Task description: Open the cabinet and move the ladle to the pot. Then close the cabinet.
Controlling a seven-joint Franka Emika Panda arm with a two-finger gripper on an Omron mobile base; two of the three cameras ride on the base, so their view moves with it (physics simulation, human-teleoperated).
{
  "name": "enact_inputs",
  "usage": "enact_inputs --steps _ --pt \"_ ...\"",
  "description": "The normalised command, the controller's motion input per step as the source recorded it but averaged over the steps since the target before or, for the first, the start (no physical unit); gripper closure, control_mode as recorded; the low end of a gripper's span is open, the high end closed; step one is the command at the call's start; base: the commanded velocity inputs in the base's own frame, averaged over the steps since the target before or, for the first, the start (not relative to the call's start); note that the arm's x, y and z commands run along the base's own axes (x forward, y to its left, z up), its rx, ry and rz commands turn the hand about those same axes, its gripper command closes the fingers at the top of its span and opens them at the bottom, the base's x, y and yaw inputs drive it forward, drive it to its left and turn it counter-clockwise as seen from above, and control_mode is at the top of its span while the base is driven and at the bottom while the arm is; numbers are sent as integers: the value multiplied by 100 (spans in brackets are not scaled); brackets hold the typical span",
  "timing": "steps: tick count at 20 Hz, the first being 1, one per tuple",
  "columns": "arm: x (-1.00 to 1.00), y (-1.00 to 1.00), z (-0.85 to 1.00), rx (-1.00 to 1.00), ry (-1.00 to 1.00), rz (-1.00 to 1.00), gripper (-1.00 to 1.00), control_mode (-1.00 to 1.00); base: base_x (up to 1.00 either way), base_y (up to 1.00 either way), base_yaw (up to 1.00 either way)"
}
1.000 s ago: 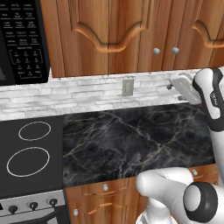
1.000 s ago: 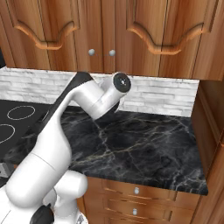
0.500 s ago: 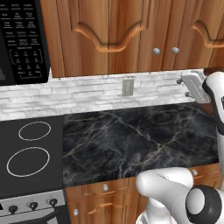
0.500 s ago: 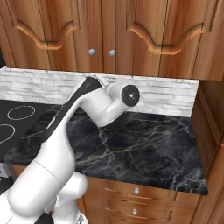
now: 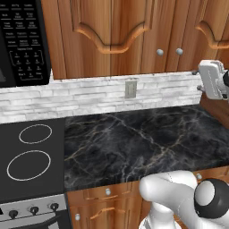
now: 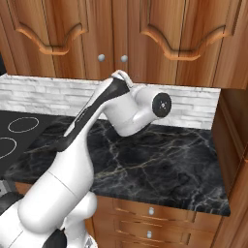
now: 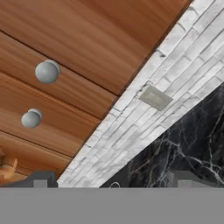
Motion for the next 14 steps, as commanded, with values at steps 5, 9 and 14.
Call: enact_inputs --steps 5,9,14 --pt "19 -2 39 8 0 0 -100 -100 0 0 0" --pt "26 0 33 5 0 -1 -100 -100 0 0 0" --pt "36 0 16 4 0 -3 -100 -100 0 0 0"
